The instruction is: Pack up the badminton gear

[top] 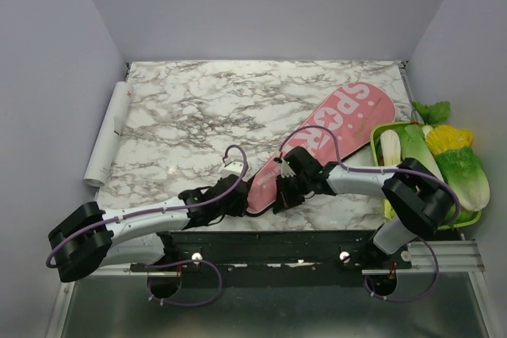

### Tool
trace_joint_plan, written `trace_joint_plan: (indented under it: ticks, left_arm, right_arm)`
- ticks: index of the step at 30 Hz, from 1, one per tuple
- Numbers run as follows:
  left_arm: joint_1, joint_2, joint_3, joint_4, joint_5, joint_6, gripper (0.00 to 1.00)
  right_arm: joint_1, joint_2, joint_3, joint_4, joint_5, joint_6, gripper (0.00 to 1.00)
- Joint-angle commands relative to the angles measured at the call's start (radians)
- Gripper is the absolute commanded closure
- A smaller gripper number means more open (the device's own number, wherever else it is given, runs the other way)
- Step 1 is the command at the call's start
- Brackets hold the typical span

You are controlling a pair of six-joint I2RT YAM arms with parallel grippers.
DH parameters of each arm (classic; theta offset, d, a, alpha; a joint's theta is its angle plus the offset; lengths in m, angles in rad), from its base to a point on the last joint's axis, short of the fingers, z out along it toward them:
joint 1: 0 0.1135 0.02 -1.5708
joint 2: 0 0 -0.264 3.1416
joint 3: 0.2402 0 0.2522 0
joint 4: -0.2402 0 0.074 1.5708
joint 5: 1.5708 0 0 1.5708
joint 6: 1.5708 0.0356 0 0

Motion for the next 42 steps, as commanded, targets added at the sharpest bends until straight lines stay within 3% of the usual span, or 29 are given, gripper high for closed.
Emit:
trace_joint_plan:
  ticks: [1, 7, 10, 22, 32, 35, 37, 42]
  left_arm:
    - [-0.004, 0.051, -0.022, 0.031, -0.055, 0.024, 0.64]
    - [-0.004, 0.114, -0.016, 0.081, -0.024, 0.023, 0.9]
    - [-0.004, 0.123, -0.017, 0.1, -0.012, 0.018, 0.97]
    - [-0.008, 0.128, 0.004, 0.133, 0.023, 0.011, 1.0]
    - [-0.021, 0.082, -0.027, 0.158, 0.046, -0.011, 1.0]
    - [-0.021, 0.069, -0.017, 0.137, 0.034, -0.009, 1.0]
    - [-0.019, 0.062, -0.001, 0.108, 0.005, -0.002, 1.0]
    - [0.007, 0.062, 0.07, 0.006, -0.098, 0.029, 1.0]
  right_arm:
    - [-0.001, -0.006, -0.042, -0.059, 0.05, -0.016, 0.99]
    - [0.024, -0.005, -0.041, -0.054, 0.036, -0.017, 0.99]
    - [0.071, 0.009, -0.013, -0.053, 0.039, 0.004, 0.99]
    - [0.312, 0.104, 0.154, -0.008, 0.052, 0.185, 0.99]
    - [0.339, 0.234, 0.228, 0.203, 0.144, 0.314, 0.99]
    - [0.34, 0.213, 0.236, 0.181, 0.163, 0.306, 0.88]
    - [0.34, 0.189, 0.242, 0.097, 0.196, 0.29, 0.72]
    - [0.329, 0.059, 0.24, -0.072, 0.375, 0.235, 0.59]
